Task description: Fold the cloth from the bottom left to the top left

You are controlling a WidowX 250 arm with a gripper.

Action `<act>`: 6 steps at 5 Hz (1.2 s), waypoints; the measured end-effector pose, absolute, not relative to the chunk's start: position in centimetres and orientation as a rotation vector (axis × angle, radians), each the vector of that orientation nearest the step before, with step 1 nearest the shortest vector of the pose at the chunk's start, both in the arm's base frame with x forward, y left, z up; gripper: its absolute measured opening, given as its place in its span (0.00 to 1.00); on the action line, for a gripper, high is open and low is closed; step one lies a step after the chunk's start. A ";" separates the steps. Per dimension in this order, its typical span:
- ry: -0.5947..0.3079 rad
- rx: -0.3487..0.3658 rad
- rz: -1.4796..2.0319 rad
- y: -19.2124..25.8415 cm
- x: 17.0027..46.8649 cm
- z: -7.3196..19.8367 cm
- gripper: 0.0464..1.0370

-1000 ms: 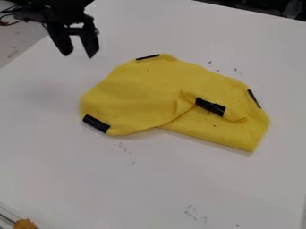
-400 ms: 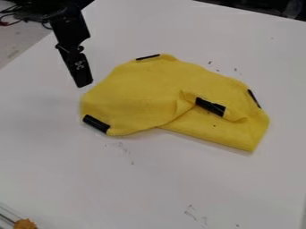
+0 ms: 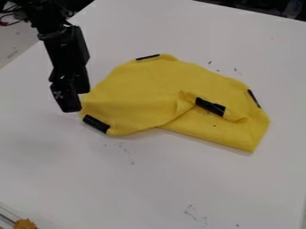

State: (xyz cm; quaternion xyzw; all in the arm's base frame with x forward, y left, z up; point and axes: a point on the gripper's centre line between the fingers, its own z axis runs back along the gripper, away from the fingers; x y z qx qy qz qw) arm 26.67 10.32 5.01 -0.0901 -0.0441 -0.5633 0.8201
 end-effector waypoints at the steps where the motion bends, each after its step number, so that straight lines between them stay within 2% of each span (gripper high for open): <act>1: -0.120 -0.182 -1.410 9.5 25.8 3.9 0.96; 2: -0.134 -0.130 -1.496 8.4 25.2 3.1 0.96; 3: -0.132 -0.096 -1.514 8.0 25.9 2.8 0.96; 6: -0.089 -0.110 -1.536 7.4 26.3 0.9 0.96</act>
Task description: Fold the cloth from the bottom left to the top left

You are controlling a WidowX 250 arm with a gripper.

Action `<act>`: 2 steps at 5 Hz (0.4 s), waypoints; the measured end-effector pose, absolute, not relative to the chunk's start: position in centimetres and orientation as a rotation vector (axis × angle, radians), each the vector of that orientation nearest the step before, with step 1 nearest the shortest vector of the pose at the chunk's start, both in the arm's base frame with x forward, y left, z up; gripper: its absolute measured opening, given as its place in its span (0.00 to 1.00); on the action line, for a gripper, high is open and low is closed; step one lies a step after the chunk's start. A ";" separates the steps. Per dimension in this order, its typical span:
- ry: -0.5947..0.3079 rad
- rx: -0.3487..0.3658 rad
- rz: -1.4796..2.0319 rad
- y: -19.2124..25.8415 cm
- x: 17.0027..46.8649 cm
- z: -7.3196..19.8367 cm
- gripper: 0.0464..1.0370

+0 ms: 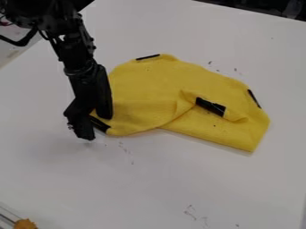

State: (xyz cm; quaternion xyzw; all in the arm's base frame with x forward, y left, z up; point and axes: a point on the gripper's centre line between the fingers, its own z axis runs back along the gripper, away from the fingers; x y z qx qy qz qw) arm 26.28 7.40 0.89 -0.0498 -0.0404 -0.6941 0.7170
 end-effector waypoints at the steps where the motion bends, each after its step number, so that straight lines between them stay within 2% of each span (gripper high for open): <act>1: -0.090 -0.122 -1.536 7.4 26.4 0.5 0.91; 2: -0.091 -0.124 -1.526 7.5 26.8 0.4 0.64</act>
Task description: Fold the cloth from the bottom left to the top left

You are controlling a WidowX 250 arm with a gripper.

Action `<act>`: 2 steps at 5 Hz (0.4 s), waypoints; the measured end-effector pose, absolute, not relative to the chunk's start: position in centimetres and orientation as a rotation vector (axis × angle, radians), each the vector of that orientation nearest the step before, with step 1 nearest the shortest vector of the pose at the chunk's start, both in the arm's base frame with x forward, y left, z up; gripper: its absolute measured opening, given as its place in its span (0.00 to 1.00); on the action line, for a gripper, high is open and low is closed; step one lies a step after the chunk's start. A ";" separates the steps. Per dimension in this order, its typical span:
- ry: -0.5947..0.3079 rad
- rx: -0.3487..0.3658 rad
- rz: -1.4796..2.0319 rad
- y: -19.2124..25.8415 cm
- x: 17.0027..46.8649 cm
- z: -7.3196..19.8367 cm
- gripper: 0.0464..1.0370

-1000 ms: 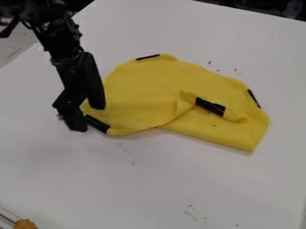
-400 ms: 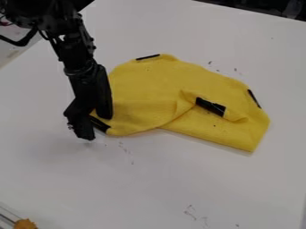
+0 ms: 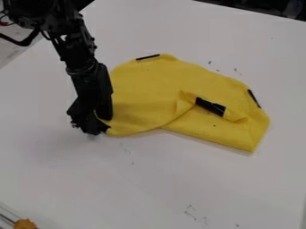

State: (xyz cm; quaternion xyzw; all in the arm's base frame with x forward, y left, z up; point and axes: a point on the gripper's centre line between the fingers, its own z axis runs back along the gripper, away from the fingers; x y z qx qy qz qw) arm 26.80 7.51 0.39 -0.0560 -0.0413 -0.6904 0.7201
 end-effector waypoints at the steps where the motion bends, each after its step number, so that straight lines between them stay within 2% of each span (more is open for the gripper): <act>1: -0.094 -0.122 -1.534 7.5 26.9 0.3 0.33; 2: -0.094 -0.129 -1.539 7.6 27.2 0.4 0.14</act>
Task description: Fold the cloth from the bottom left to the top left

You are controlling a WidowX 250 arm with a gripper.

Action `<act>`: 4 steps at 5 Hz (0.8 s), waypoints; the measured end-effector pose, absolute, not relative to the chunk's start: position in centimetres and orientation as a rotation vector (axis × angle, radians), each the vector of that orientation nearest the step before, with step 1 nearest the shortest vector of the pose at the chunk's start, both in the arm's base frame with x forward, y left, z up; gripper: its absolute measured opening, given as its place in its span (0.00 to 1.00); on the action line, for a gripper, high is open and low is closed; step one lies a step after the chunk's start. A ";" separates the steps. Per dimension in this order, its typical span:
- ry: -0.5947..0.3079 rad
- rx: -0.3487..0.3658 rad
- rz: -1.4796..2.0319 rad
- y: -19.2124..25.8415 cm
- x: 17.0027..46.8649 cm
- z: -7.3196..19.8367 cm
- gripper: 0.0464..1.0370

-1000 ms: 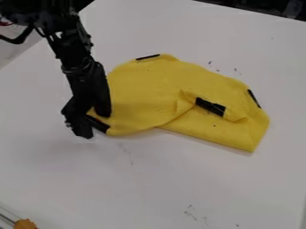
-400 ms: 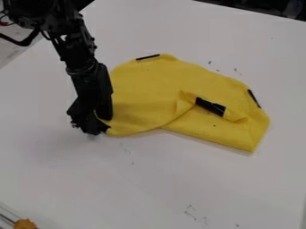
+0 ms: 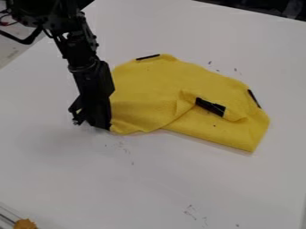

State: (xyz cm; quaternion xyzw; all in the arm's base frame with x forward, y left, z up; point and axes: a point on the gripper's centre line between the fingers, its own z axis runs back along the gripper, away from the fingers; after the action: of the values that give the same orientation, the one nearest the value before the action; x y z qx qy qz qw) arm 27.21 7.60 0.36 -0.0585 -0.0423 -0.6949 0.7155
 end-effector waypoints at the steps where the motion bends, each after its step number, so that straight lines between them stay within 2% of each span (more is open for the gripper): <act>1: -0.090 -0.128 -1.541 7.6 27.3 0.4 0.03; 2: -0.064 -0.151 -1.519 7.5 27.0 0.6 0.01; 4: -0.079 -0.164 -1.433 7.8 28.7 3.8 0.01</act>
State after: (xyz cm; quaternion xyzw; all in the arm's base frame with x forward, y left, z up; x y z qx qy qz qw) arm 28.75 7.80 3.76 -0.0750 -0.0360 -0.6559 0.7502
